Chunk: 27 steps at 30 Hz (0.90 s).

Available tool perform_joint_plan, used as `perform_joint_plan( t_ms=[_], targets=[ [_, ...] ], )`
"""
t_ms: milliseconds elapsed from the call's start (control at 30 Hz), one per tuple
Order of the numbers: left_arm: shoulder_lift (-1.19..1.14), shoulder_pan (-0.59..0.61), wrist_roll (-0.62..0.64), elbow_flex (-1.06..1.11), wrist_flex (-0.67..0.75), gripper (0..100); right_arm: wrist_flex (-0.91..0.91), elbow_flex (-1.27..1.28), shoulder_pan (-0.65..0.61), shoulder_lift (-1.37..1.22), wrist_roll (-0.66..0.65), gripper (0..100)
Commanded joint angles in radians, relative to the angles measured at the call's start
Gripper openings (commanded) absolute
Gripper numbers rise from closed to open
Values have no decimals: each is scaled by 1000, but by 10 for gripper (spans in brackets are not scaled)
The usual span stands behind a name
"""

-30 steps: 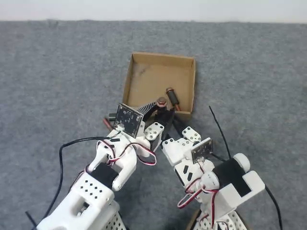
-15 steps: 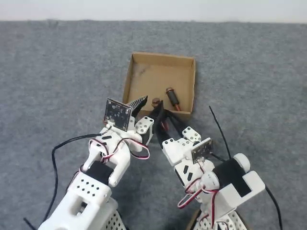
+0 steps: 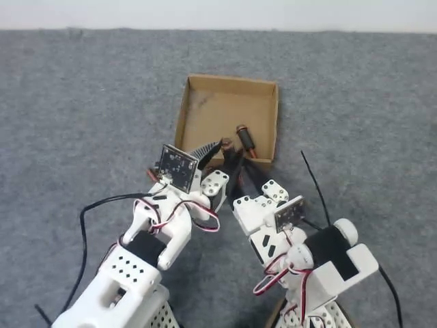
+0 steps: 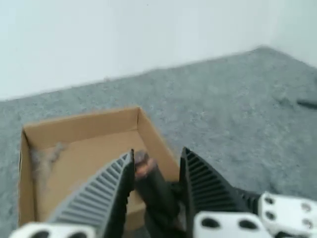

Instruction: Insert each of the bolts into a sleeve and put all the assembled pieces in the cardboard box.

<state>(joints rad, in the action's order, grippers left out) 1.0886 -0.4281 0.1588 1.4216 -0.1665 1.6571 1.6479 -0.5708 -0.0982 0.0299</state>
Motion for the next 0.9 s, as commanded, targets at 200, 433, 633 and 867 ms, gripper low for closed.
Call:
perform_joint_plan(
  t_ms=[200, 433, 633, 867],
  targets=[
    [18, -6, 9, -320, -278, 141, 1, -23, 30, 42, 6, 6],
    [18, 2, 9, -519, -572, 141, 1, -23, 31, 42, 6, 6],
    [18, 11, 8, -538, -692, 130, 1, -23, 31, 42, 6, 6],
    [18, 140, 0, -538, -713, 16, 1, -23, 31, 42, 6, 6]
  ],
)
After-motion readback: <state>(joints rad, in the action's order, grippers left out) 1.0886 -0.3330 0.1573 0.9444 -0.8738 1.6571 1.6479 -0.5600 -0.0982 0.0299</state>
